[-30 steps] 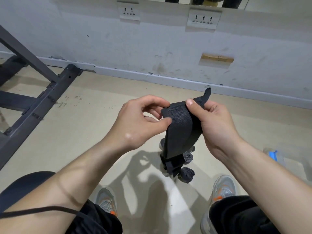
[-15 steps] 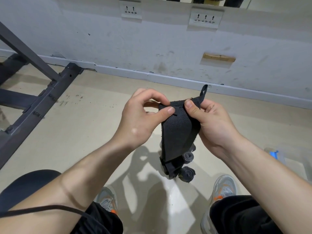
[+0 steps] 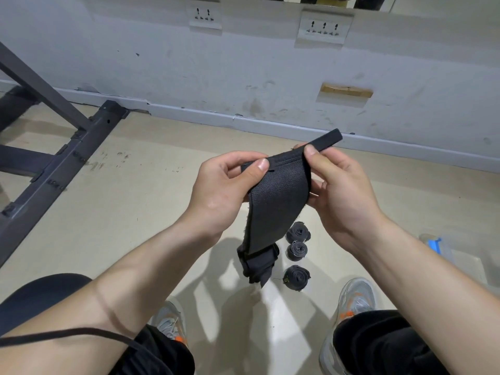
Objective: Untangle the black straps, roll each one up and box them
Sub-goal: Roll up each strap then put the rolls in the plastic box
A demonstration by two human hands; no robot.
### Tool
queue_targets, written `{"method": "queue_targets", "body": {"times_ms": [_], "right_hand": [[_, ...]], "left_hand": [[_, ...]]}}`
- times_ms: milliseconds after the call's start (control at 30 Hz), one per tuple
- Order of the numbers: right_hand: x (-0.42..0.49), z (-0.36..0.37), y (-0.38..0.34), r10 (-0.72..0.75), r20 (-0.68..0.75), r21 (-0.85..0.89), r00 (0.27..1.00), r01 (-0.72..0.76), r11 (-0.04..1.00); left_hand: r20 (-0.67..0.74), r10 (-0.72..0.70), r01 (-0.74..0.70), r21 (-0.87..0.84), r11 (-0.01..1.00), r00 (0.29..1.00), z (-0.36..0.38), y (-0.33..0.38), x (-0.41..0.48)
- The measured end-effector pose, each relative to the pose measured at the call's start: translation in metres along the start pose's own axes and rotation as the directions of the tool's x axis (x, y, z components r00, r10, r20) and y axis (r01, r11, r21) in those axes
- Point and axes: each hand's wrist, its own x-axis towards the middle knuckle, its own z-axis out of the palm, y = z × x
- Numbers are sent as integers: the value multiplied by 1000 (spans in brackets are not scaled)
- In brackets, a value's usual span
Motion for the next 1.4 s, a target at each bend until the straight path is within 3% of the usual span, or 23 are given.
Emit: {"method": "queue_targets", "body": {"times_ms": [100,200,333,700,900,1033,1267,1400], "right_hand": [[0,-1,0,-88,-64,-60,994,84,995],[3,-3,5,-279,-131,-238,951,243,940],[1,0,8,-386,-108,-341,916,331,880],[0,0,6,-246,14,-311,969,238,920],[2,-1,4,-238,167,-377,957,285,881],[4,-1,8,-229,109,-414,967,254,874],[2,0,11,-150,20,-258,988,151,954],[3,1,14,-145,0,-326,989,137,935]], "left_hand": [[-11,-26,26,-36,999,1000,1,-1,-1],[-21,-61,59,-61,996,998,5,-3,-4],[-40,-74,72,-71,995,996,8,-3,-5],[-69,-93,88,-78,993,993,3,-4,-5],[-101,-107,99,-82,992,989,-4,-3,-4],[-82,-86,86,-3,996,993,-4,-3,-6],[-24,-63,65,77,995,998,-5,-1,-7],[-7,-83,83,118,989,997,-6,-3,-6]]}}
